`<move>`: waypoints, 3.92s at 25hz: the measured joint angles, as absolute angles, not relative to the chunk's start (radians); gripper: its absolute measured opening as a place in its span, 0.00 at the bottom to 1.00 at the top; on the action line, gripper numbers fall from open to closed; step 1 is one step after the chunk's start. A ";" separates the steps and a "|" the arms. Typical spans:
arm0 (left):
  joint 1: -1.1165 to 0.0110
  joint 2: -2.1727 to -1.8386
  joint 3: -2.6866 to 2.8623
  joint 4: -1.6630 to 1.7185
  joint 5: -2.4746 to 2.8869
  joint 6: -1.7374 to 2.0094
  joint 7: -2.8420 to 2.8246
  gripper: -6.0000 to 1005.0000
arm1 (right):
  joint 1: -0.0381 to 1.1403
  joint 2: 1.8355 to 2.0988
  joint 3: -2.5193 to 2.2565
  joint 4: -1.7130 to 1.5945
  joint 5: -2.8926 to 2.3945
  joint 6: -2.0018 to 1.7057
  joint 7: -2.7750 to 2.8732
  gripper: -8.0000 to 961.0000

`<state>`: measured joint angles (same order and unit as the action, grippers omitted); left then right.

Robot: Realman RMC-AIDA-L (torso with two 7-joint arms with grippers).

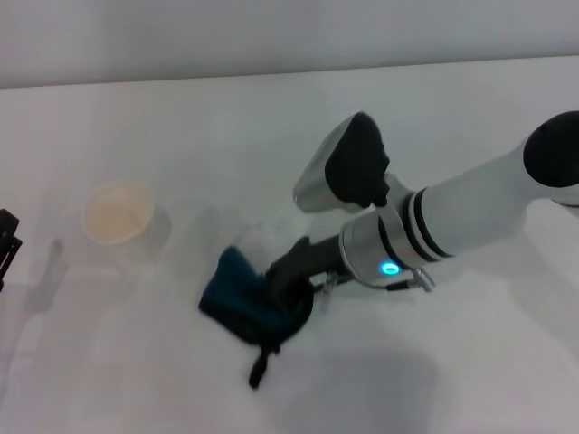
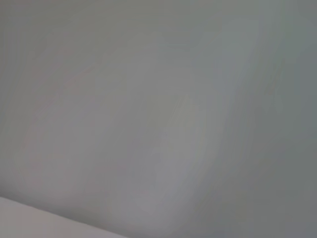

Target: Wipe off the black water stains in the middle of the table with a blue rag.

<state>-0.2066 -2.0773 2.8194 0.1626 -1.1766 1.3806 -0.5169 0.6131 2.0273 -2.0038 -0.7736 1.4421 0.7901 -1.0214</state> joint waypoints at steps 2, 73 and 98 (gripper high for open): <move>-0.207 -2.077 2.819 0.163 -1.177 1.381 -0.517 0.88 | 0.618 2.027 -2.004 -0.774 1.443 0.840 -1.036 0.10; -0.248 -2.073 2.818 0.124 -1.249 1.393 -0.517 0.88 | 0.390 2.013 -1.356 -0.743 1.580 0.864 -1.427 0.09; -0.271 -2.079 2.818 0.113 -1.261 1.375 -0.508 0.88 | 0.397 2.023 -0.730 -0.092 2.346 1.207 -2.608 0.84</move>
<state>-0.2714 -2.0786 2.8179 0.1135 -1.2611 1.3747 -0.5082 0.3972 2.0228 -0.7297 -0.0916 2.3456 1.2073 -2.6084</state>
